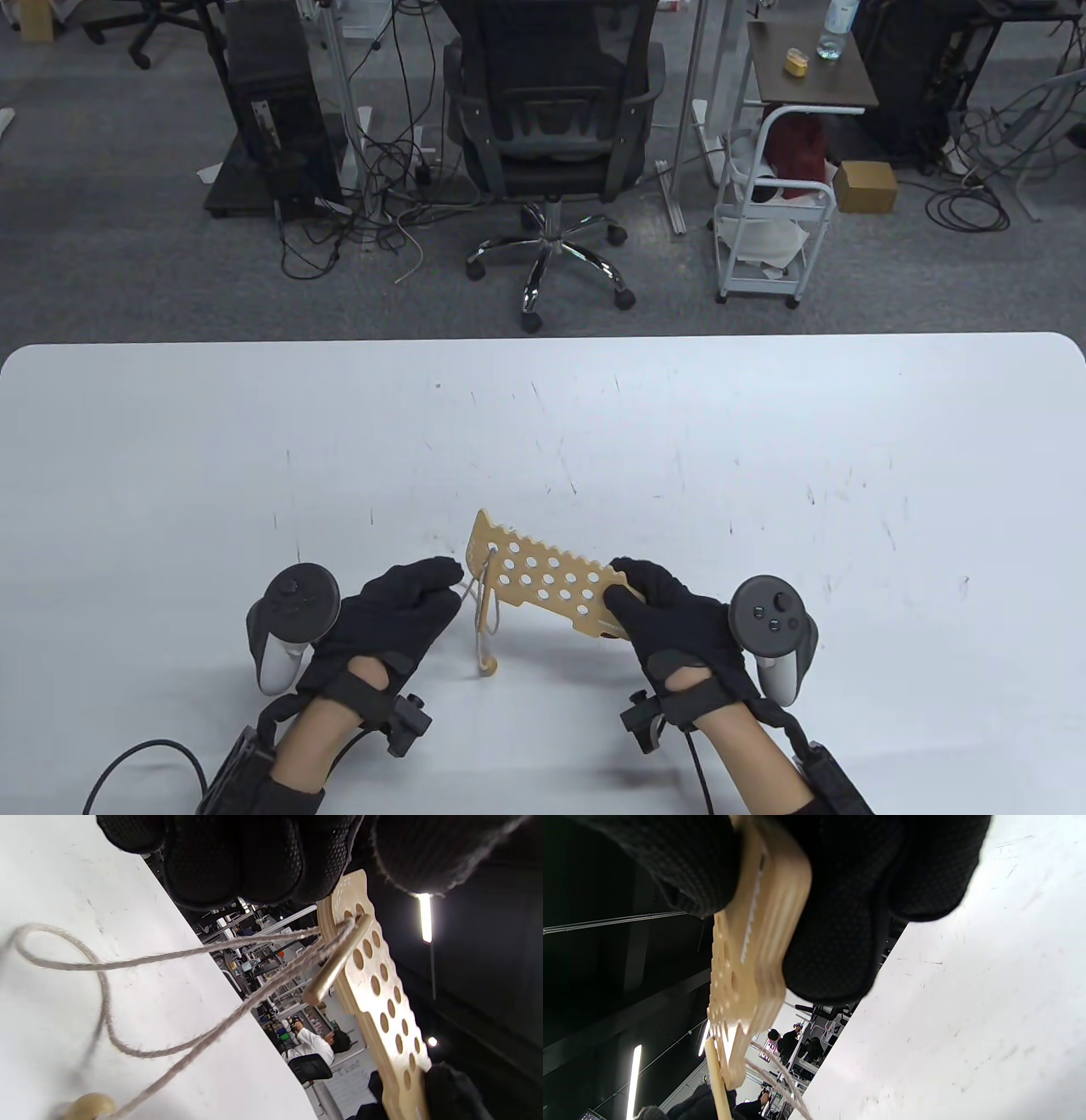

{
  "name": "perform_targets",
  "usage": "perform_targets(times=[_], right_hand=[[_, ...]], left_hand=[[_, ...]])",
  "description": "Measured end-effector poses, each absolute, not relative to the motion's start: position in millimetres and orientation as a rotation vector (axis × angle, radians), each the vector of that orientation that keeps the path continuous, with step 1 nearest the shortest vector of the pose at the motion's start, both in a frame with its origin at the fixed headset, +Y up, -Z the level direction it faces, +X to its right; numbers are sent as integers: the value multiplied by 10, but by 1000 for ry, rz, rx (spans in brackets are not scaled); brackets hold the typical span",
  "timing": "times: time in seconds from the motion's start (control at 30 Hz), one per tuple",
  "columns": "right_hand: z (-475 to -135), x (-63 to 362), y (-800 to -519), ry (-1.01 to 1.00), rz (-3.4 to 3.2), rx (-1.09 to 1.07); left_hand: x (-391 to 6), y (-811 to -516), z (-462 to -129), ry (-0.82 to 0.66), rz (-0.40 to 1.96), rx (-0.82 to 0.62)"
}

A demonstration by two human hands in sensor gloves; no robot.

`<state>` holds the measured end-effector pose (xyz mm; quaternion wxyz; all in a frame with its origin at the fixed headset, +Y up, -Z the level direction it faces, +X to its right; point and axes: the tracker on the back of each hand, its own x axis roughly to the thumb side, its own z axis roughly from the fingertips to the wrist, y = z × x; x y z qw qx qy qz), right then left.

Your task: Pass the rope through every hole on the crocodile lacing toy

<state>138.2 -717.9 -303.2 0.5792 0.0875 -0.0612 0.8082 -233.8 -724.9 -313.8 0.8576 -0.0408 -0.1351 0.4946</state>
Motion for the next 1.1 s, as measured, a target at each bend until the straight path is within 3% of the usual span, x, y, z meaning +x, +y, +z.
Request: perform_targets(times=[0.43, 1.1], right_hand=[[-3006, 1343, -7182, -160, 1879, 226], [-2996, 1327, -7182, -152, 1898, 222]], left_hand=[[-2127, -7311, -3087, -293, 887, -214], [-2172, -7297, -3099, -249, 927, -197]])
